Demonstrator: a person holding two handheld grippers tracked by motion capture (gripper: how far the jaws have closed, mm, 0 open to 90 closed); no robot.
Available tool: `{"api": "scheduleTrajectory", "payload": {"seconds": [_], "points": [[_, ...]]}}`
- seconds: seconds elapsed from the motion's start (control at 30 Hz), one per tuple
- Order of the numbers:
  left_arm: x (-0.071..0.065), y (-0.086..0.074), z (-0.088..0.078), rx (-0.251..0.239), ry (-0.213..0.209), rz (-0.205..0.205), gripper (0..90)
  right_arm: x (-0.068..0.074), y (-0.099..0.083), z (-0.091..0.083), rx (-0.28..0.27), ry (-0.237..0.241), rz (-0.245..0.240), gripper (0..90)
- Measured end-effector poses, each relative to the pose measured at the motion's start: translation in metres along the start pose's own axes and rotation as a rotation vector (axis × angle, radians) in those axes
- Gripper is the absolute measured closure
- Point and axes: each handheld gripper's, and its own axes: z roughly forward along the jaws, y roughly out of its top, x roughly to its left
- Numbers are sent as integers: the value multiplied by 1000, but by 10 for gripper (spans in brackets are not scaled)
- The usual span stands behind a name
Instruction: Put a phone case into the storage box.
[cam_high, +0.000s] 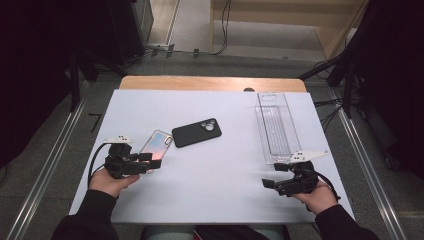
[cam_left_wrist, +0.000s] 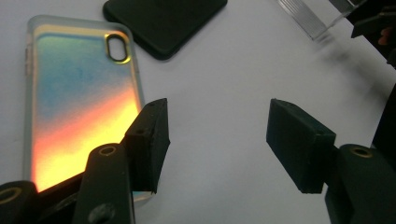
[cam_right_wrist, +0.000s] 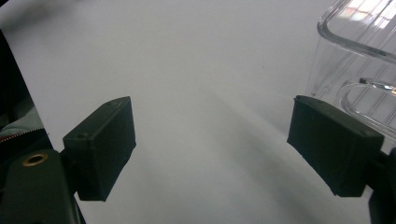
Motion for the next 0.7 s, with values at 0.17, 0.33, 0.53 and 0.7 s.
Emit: {"api": "scheduleTrajectory", "payload": {"seconds": [0.17, 0.33, 0.53, 0.7], "points": [[-10, -5, 2, 1, -45, 24, 346, 0, 0, 0, 1, -2, 0, 132], [-20, -9, 5, 17, -61, 59, 292, 0, 0, 1, 2, 1, -1, 132], [-24, -14, 7, 6, -104, 39, 287, 0, 0, 1, 3, 3, 3, 132], [-32, -18, 7, 33, -138, 50, 287, 0, 0, 1, 4, 3, -1, 132]]}}
